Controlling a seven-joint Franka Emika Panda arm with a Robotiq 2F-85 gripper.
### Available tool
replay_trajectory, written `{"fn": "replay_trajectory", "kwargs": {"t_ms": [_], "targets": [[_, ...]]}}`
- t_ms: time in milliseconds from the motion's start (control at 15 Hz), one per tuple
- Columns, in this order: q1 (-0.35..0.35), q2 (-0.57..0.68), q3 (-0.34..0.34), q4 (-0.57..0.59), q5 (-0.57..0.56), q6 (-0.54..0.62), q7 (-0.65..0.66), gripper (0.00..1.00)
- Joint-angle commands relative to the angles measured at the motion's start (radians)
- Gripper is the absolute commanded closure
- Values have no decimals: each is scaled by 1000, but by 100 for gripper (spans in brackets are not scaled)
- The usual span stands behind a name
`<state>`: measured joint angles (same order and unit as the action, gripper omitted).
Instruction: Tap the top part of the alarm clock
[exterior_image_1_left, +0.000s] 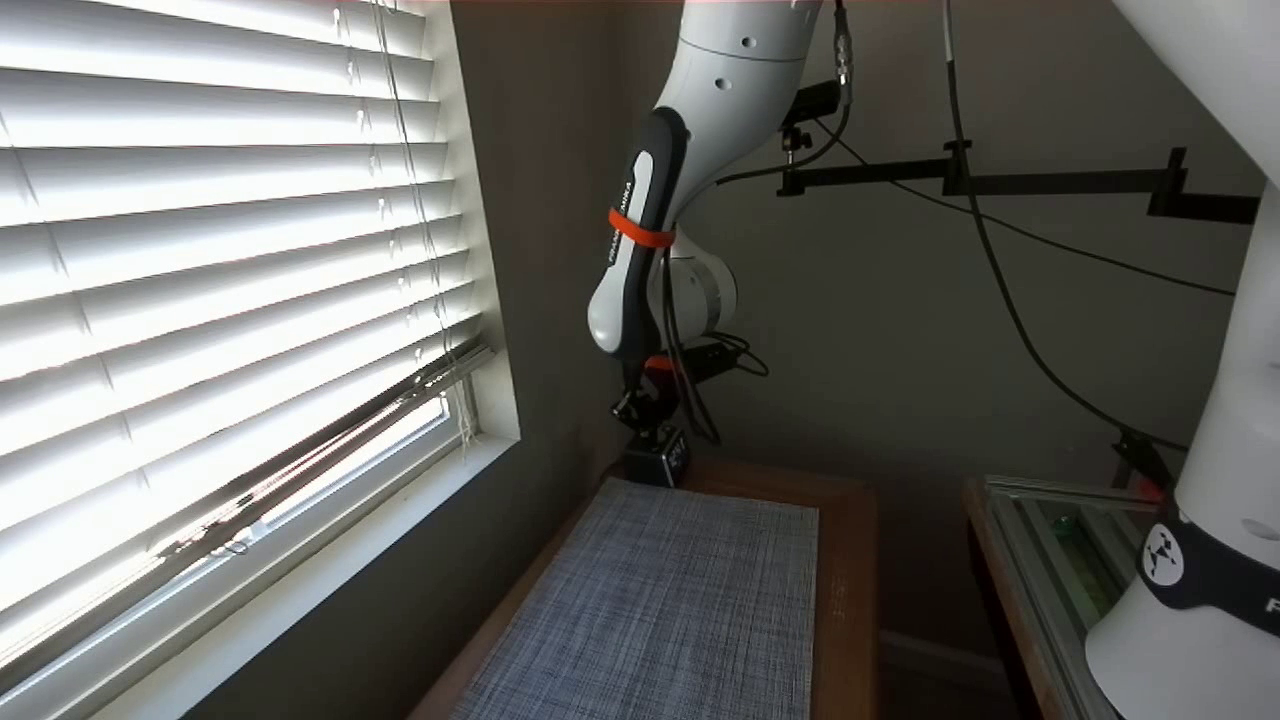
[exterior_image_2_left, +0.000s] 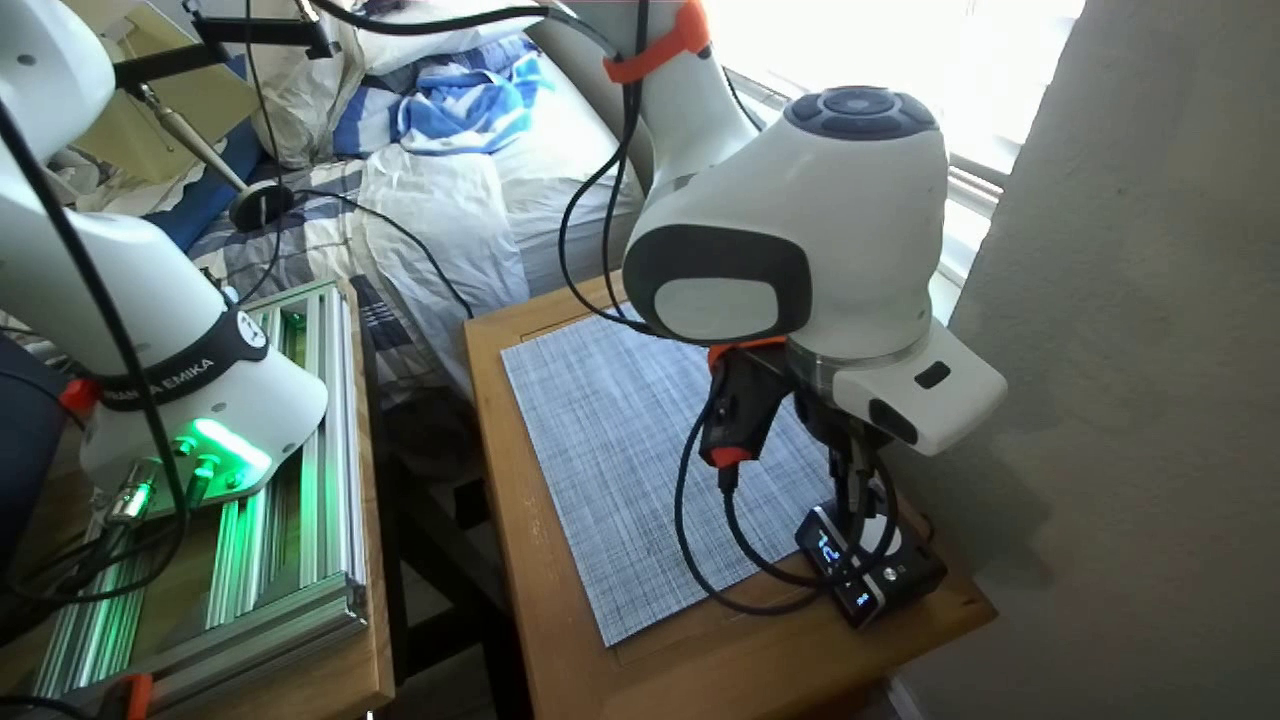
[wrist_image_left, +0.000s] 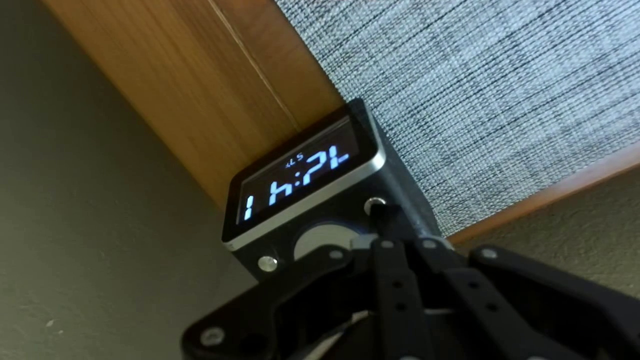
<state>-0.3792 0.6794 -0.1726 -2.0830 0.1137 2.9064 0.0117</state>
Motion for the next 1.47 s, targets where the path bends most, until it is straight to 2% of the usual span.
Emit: {"fn": "replay_trajectory", "kwargs": {"t_ms": [0, 1400], "targets": [[-9, 21, 6, 15, 19, 21, 6, 100], [-10, 62, -2, 40, 19, 24, 12, 100]]}}
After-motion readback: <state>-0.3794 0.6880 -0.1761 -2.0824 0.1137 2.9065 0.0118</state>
